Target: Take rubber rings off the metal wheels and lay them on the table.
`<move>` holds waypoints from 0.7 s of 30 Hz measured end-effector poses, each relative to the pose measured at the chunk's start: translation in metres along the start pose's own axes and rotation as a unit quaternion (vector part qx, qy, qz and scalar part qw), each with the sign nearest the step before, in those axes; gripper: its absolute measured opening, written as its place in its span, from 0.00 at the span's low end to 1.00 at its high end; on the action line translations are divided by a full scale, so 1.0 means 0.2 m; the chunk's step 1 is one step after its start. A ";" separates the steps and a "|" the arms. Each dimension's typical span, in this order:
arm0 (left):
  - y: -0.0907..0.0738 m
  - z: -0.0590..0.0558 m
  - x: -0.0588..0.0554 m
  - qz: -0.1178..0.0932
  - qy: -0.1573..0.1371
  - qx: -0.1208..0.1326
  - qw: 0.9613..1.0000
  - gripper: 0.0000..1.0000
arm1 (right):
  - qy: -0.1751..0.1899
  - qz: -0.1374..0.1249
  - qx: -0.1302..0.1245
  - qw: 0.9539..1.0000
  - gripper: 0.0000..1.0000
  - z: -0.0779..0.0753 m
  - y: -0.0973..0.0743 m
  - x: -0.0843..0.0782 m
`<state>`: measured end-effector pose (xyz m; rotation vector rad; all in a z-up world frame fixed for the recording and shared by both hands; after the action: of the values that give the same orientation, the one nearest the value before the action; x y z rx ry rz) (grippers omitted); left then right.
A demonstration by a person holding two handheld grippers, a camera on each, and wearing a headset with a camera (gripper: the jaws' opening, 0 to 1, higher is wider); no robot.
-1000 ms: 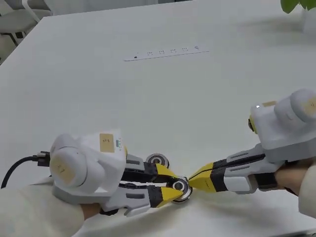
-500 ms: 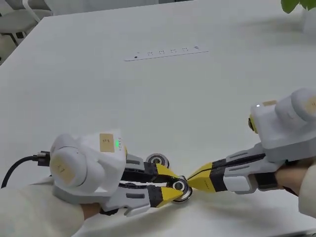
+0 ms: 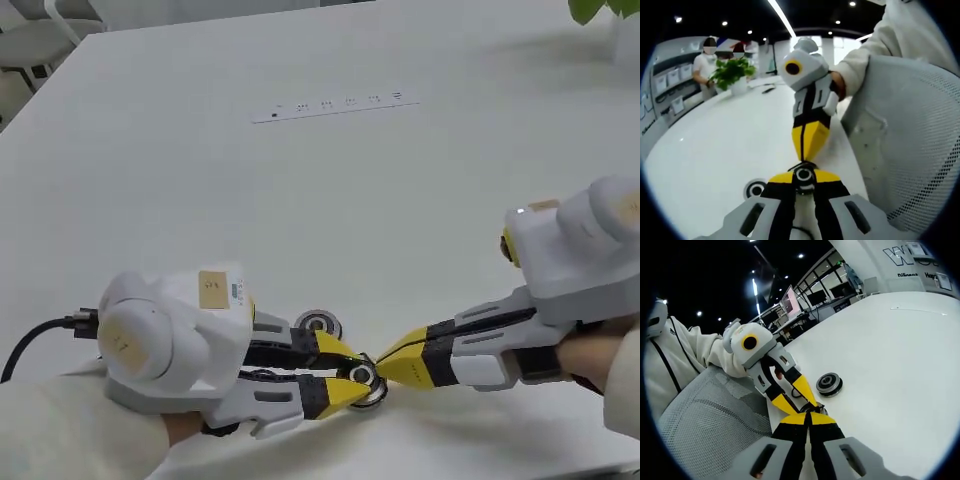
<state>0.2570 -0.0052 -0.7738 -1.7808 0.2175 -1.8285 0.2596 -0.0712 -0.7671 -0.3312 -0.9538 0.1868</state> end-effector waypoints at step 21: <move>-0.01 -0.01 0.00 -0.005 0.019 0.009 1.000 0.14 | -0.032 0.024 -0.020 0.999 0.00 -0.02 0.00 -0.01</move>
<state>0.2546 -0.0047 -0.7736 -1.7386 0.2068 -1.8676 0.2619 -0.0717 -0.7706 -0.3867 -1.0145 0.2242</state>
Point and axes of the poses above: the centre of the closed fingertips' face, and the gripper's own axes: y roughly forward along the fingers, z roughly to its left, x roughly out of its top, the point moved 4 cm from there along -y, roughly backward along the fingers, and after that the axes turned 7 degrees about x, right-handed, at the moved point
